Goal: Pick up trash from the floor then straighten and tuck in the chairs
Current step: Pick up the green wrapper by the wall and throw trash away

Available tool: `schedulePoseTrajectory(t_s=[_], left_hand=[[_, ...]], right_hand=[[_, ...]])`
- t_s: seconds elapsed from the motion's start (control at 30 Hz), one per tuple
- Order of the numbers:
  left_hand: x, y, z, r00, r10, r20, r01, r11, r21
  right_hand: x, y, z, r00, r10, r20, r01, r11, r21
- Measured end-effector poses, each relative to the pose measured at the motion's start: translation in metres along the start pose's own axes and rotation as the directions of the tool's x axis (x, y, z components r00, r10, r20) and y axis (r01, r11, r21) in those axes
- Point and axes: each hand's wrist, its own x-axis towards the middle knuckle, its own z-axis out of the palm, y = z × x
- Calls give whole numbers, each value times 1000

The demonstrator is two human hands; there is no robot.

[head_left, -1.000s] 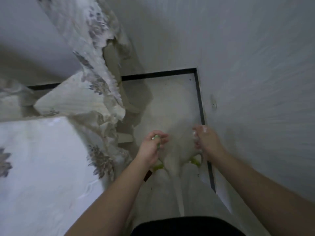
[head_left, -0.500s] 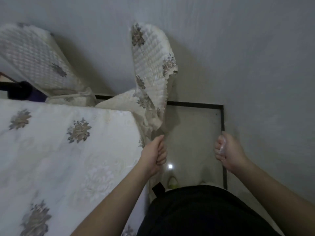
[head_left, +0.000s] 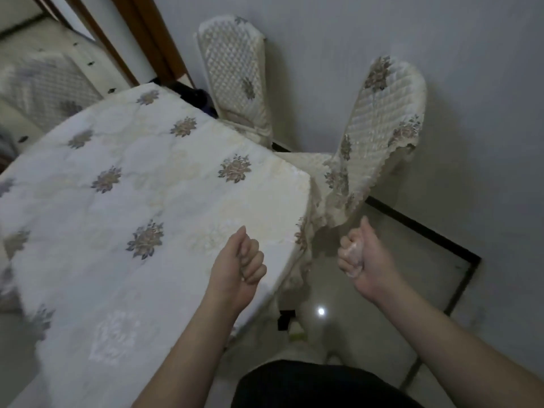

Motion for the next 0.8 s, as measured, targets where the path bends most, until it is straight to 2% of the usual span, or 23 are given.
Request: schedulePoseTrajectory(t_s=[0.17,0.3,0.43,0.53,0.67,0.8], left_hand=[[-50,-3,-48,968,100,-229,-131,983,-126],[-95,-2,-87,925,160,-344,-231,957,-175],[-135,3,-123,860,219,-461,-349,911,-218],[-165,5,-149,823,236,-517,-412,874,-257],[-210,7,-188,787,265,-557,-495,811,-313],[-258,7,-235,746,278,-605,-574,730,-371]], right_hand=[[-6,44,23,984,142,110,-139,990,-32],[-17,71,51,956,228,186,-209,971,-120],[-24,109,75,901,348,257,-268,916,-300],[-31,141,93,843,432,321,-307,876,-372],[-51,193,124,780,545,306,-391,807,-442],[-80,260,154,784,584,212,-433,759,-486]])
